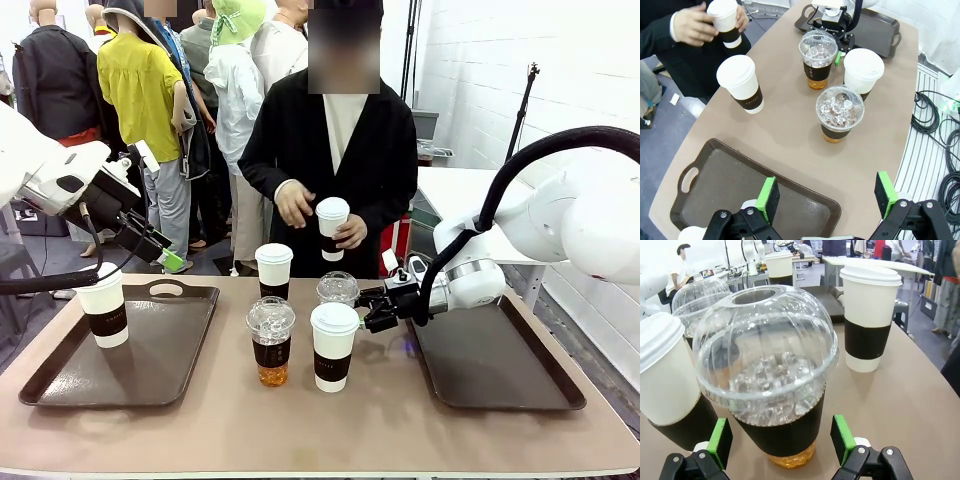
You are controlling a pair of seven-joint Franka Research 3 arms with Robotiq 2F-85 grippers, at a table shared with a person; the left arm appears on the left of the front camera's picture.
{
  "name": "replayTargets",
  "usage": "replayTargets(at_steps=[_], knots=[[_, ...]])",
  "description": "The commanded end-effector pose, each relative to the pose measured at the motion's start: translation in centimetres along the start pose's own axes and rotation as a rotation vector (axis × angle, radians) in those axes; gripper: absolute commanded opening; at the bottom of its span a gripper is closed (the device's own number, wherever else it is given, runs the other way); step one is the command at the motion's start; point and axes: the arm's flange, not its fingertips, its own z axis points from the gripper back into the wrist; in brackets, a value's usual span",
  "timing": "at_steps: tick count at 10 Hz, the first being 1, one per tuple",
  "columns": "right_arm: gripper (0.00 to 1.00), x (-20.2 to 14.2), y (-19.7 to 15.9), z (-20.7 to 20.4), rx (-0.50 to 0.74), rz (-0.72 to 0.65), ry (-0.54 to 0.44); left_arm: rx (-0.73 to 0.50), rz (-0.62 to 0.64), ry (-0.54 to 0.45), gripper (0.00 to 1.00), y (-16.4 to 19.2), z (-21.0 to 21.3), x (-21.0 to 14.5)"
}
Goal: Distribute the coffee onto the tray.
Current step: Pick up one iced Americano and place it on the right Handle tray.
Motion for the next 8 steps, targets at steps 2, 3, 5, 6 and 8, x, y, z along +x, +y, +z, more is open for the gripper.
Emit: replayTargets(at_steps=[2, 3, 5, 6, 8], knots=[[1.00, 0.0, -0.9, -1.5, 0.009, 0.021, 0.001, -0.018, -0.007, -0.023, 1.00, 0.1, 0.0, 0.0], [1.00, 0.0, -0.9, -1.9, 0.015, 0.019, 0.000, -0.018, -0.007, -0.023, 1.00, 0.1, 0.0, 0.0], [1.00, 0.2, -1.2, -2.7, 0.030, 0.014, 0.002, -0.018, -0.007, -0.023, 1.00, 0.1, 0.0, 0.0], [1.00, 0.2, -1.4, -3.0, 0.030, 0.007, 0.003, -0.018, -0.007, -0.023, 1.00, 0.1, 0.0, 0.0], [1.00, 0.3, -1.4, -3.3, 0.031, -0.017, -0.010, -0.018, -0.007, -0.023, 1.00, 0.1, 0.0, 0.0]])
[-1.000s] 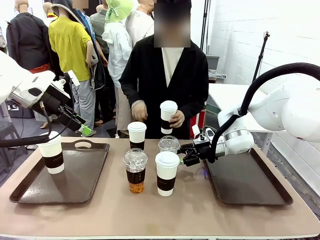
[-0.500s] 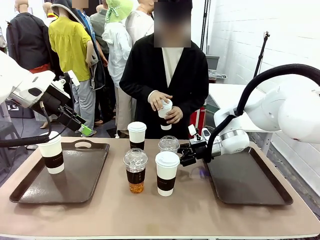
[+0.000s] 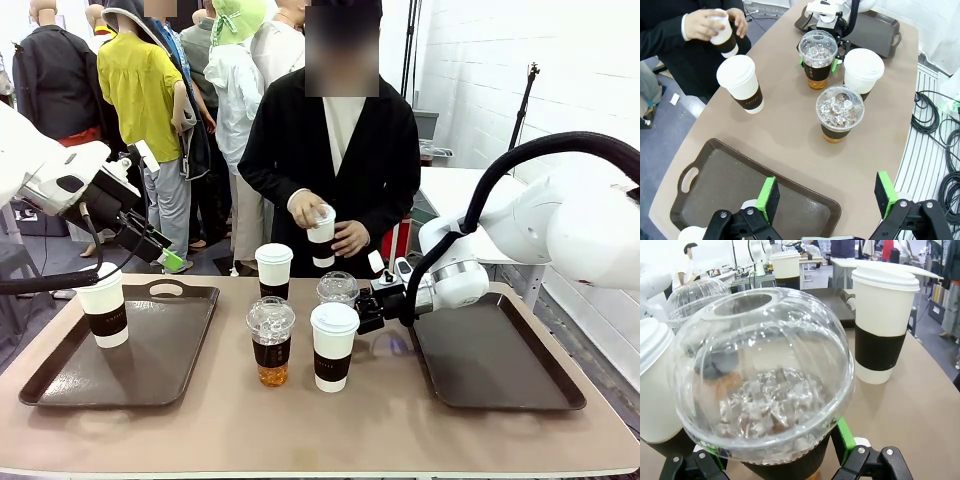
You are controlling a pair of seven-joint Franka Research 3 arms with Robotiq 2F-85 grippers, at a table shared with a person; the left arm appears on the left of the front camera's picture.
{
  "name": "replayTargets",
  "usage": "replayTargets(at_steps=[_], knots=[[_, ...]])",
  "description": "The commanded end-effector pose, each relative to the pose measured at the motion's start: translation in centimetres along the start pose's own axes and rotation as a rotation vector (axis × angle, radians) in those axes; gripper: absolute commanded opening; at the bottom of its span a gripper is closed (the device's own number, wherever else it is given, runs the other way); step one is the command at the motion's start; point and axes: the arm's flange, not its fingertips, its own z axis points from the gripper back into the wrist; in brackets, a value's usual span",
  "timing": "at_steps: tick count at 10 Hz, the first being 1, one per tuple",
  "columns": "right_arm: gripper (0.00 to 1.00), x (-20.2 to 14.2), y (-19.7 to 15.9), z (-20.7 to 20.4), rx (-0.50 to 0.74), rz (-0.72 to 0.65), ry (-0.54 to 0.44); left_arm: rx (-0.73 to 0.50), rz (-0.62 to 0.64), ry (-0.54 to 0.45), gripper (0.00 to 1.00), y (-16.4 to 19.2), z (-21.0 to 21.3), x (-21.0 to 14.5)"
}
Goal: Distribute the coffee onto the tray.
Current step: Pick up one iced Americano and place it on the right Handle tray.
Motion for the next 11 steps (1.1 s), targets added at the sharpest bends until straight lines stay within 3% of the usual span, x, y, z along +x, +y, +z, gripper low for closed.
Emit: replayTargets(at_steps=[1, 2, 3, 11], knots=[[1.00, 0.0, -0.7, -0.5, -0.004, -0.027, -0.009, -0.018, -0.007, -0.023, 1.00, 0.1, -0.1, 0.0], [1.00, -0.1, -0.7, -0.5, 0.002, -0.041, -0.002, -0.018, -0.007, -0.023, 1.00, 0.1, -0.1, 0.0], [0.80, -0.1, -0.7, -0.5, 0.005, -0.059, -0.004, -0.018, -0.007, -0.023, 1.00, 0.1, -0.1, 0.0], [0.80, 1.6, -0.5, 2.0, 0.000, -0.056, -0.096, -0.018, -0.007, -0.023, 1.00, 0.1, -0.1, 0.0]])
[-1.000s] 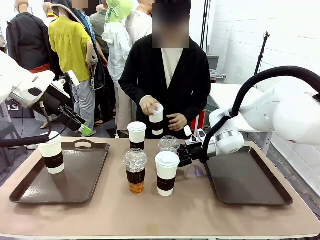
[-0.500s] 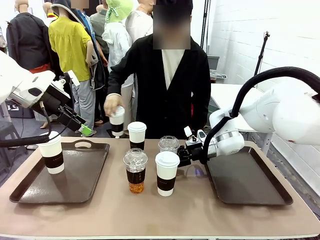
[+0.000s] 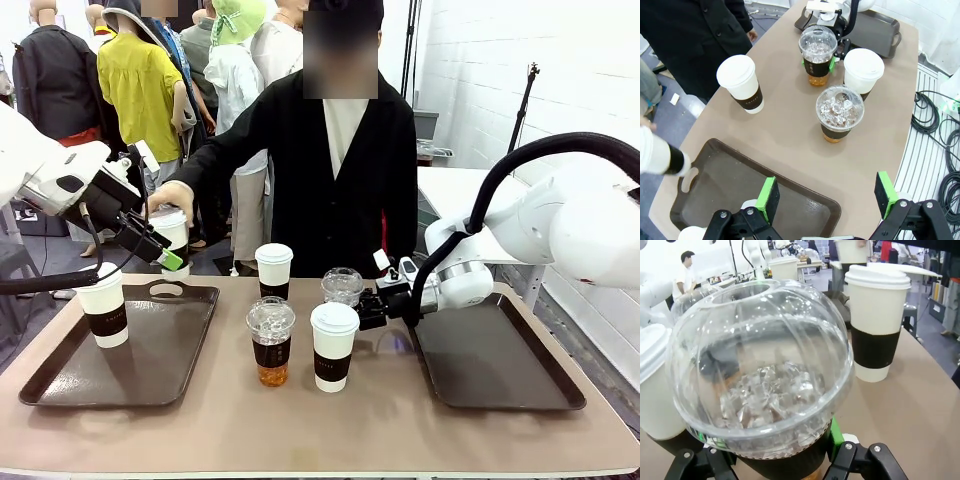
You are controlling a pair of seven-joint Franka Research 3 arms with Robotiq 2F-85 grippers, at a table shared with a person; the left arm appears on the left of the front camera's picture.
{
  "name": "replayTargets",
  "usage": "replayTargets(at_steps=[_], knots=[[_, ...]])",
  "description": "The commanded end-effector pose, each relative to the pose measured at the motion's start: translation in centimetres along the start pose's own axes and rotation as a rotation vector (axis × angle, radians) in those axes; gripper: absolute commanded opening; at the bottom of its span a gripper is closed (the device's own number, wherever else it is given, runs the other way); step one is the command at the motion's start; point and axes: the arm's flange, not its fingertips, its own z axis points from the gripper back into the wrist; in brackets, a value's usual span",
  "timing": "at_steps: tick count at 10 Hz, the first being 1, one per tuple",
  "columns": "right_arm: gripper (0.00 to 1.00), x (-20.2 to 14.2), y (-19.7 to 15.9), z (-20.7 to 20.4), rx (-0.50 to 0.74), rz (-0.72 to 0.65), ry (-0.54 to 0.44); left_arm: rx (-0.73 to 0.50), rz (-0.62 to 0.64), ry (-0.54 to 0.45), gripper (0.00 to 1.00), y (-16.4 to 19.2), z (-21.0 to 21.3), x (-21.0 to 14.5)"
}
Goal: Distribute the coffee onto the tray.
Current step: Pick up one iced Americano and place it on the right Handle tray.
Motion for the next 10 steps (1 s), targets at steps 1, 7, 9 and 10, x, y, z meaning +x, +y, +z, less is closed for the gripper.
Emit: replayTargets(at_steps=[1, 7, 9, 10], knots=[[0.80, 2.1, -0.3, 1.1, -0.025, -0.020, -0.067, -0.018, -0.008, -0.023, 1.00, 0.1, -0.1, 0.0], [0.80, 6.3, 1.5, 11.9, -0.156, -0.013, 0.031, -0.018, -0.008, -0.023, 1.00, 0.1, -0.1, 0.0], [0.80, 5.5, 2.3, 15.5, -0.214, -0.020, 0.037, -0.018, -0.008, -0.023, 1.00, 0.1, -0.1, 0.0], [0.80, 4.7, 2.7, 16.9, -0.237, -0.020, 0.037, -0.018, -0.008, -0.023, 1.00, 0.1, -0.1, 0.0]])
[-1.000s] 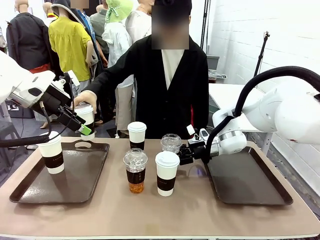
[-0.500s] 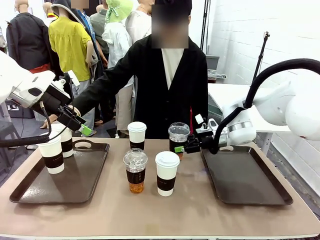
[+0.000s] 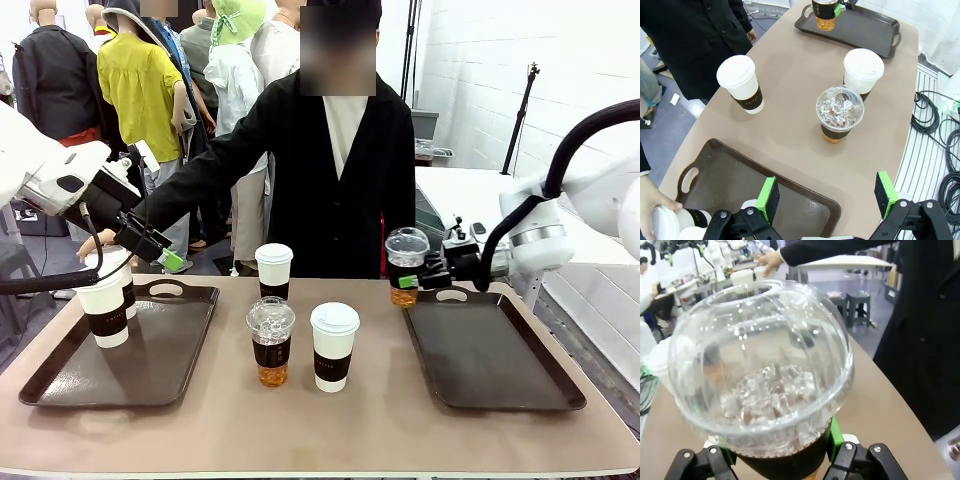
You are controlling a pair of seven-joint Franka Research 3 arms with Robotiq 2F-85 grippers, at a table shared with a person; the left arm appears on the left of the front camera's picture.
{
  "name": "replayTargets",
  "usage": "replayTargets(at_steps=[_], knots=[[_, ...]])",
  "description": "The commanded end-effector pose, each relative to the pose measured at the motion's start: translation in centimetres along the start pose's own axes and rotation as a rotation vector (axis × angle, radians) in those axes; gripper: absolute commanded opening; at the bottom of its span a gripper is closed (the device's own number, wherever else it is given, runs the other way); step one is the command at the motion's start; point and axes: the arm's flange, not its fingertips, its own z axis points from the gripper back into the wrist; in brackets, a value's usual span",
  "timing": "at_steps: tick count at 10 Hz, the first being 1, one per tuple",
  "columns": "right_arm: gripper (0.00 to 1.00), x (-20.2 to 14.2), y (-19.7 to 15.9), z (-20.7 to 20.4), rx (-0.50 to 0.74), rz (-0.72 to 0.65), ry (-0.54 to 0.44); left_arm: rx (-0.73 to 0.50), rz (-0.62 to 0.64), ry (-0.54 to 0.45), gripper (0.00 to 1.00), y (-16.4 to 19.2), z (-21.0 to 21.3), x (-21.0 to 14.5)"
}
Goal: Distribute the coffee onto the tray.
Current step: Pick up one iced Americano and place it on the right Handle tray.
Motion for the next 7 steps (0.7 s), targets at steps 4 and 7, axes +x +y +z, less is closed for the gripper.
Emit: replayTargets(at_steps=[4, 7], knots=[[0.80, -3.6, 1.5, 5.0, -0.117, -0.007, -0.040, -0.018, -0.007, -0.023, 1.00, 0.1, -0.1, -0.1], [0.80, -6.3, 1.4, 6.0, -0.173, 0.016, -0.078, -0.018, -0.007, -0.023, 1.00, 0.1, -0.1, -0.1]])
